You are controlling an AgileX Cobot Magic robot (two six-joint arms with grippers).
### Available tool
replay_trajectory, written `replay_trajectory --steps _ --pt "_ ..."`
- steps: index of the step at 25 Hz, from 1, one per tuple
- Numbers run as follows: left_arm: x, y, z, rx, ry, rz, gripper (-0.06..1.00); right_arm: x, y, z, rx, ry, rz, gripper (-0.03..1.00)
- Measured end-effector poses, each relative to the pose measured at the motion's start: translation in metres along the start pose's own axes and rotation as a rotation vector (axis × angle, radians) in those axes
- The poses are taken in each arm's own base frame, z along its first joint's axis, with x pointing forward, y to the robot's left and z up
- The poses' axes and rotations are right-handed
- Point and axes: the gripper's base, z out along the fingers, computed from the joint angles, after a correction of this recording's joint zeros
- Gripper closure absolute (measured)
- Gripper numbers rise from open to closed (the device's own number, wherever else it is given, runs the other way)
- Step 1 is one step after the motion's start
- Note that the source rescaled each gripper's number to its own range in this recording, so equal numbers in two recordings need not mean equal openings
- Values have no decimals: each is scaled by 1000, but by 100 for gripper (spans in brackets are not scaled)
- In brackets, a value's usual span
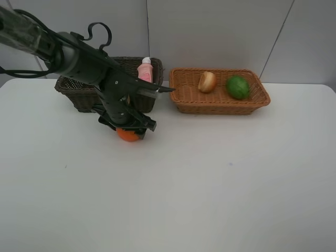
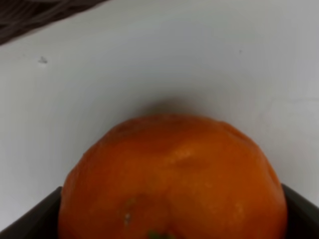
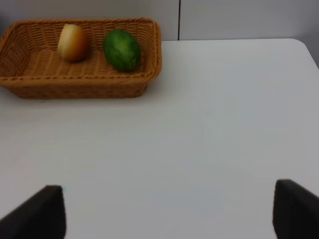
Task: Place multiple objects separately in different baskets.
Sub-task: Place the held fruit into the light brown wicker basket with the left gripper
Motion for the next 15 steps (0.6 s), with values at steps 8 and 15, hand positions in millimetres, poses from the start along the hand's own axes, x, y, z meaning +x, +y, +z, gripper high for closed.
replay_trajectory --steps 8,15 --pt "1 -1 0 -1 3 7 1 0 0 0 0 0 0 13" --pt "2 -12 -9 2 1 35 1 0 0 0 0 0 0 13"
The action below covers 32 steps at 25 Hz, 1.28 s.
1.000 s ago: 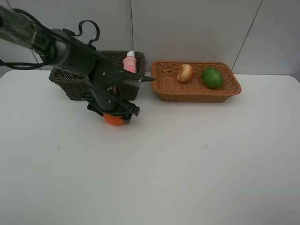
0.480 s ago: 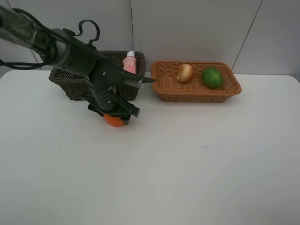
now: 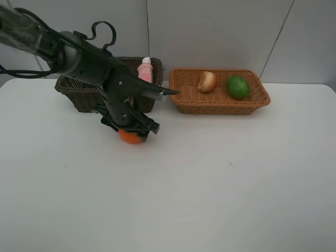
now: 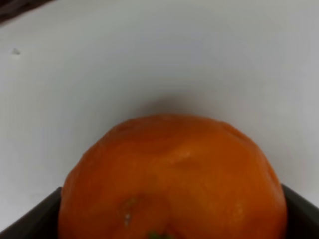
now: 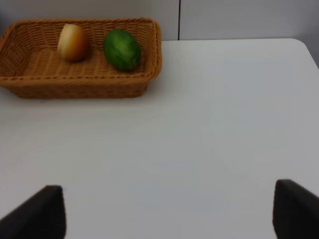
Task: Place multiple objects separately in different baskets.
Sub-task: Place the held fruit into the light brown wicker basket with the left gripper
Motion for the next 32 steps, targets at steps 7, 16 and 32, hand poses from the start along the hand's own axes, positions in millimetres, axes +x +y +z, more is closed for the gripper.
replay_trajectory --steps 7,16,32 --pt "-10 -14 -33 51 -115 19 1 0 0 0 0 0 0 13" --pt "-28 -32 -72 177 -359 37 1 0 0 0 0 0 0 13" --pt "-105 -55 -85 252 -697 98 1 0 0 0 0 0 0 13"
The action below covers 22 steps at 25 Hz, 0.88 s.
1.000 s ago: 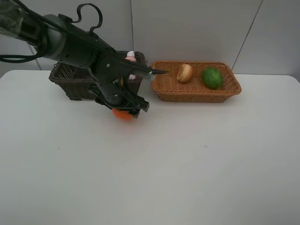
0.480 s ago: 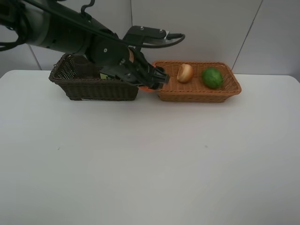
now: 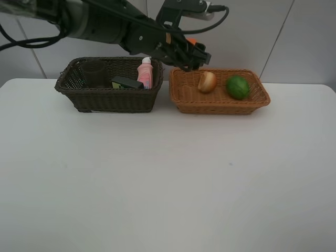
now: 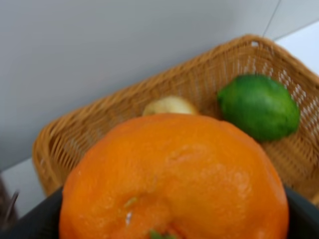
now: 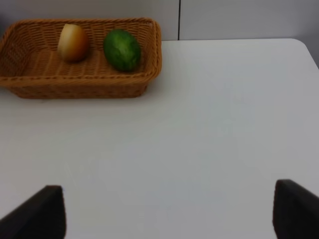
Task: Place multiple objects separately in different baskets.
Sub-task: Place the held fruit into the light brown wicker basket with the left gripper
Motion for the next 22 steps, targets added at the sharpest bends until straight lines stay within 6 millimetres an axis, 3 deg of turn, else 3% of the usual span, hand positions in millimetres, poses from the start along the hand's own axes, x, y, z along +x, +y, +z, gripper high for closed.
replay_trajectory --steps 3,9,22 --pt "-3 -1 22 -2 -12 0 1 0 0 0 0 0 0 13" --pt "14 0 56 -16 35 2 1 0 0 0 0 0 0 13" --pt "25 2 65 -31 88 110 1 0 0 0 0 0 0 13"
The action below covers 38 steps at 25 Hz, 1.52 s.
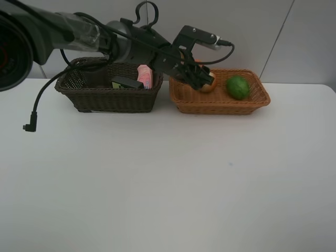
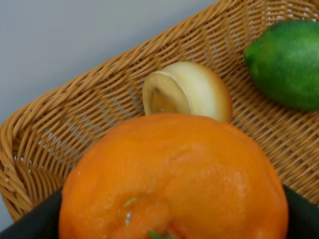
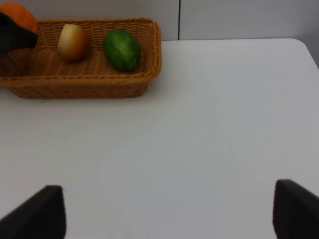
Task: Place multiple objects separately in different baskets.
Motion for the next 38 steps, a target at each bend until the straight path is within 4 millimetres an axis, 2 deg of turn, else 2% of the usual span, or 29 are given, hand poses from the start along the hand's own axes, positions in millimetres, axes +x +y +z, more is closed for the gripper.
replay_trajectory --steps 7,32,35,38 --pt "-1 0 0 -1 -1 7 -5 0 0 0 0 0 0 13" --pt "-2 0 0 0 -9 13 -5 0 0 0 0 0 0 13" --pt "-2 -1 -6 -21 42 26 -5 0 0 0 0 0 0 13" --pt "-9 2 -24 -62 117 30 -5 0 0 0 0 0 0 13"
